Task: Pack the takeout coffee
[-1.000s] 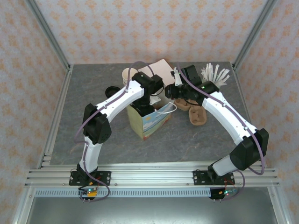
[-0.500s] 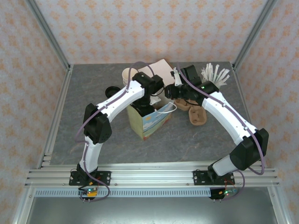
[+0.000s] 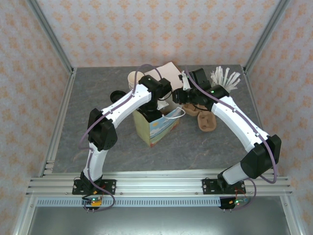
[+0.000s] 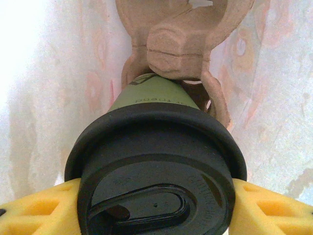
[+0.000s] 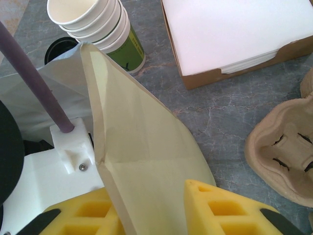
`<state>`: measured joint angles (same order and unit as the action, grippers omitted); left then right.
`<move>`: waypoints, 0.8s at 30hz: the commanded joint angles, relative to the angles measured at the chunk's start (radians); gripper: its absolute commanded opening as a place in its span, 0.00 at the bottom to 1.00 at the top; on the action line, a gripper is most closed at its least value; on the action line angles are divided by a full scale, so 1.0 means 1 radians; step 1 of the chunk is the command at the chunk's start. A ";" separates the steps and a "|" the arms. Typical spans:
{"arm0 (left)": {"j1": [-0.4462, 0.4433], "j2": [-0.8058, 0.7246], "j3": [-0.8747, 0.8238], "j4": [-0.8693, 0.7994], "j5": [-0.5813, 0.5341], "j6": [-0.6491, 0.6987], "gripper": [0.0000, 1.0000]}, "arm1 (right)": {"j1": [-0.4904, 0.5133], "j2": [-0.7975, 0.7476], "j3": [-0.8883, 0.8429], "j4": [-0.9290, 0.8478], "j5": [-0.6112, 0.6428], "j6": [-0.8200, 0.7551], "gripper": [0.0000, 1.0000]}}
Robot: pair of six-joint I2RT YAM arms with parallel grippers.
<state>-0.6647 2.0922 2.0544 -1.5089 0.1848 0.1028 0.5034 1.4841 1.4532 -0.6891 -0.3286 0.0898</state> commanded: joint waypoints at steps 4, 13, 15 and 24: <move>-0.001 -0.028 0.021 0.003 0.031 0.000 0.63 | 0.006 0.001 0.024 -0.021 0.025 0.007 0.32; -0.001 -0.055 0.027 -0.004 0.028 -0.003 0.68 | 0.006 -0.002 0.032 -0.026 0.040 0.007 0.32; -0.001 -0.061 0.030 -0.004 0.028 -0.005 0.68 | 0.006 -0.003 0.030 -0.026 0.040 0.008 0.32; -0.001 -0.073 0.057 -0.011 0.030 -0.006 0.72 | 0.006 -0.005 0.027 -0.027 0.034 0.010 0.32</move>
<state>-0.6655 2.0811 2.0773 -1.5074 0.2054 0.1024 0.5034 1.4841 1.4532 -0.6930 -0.3103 0.0929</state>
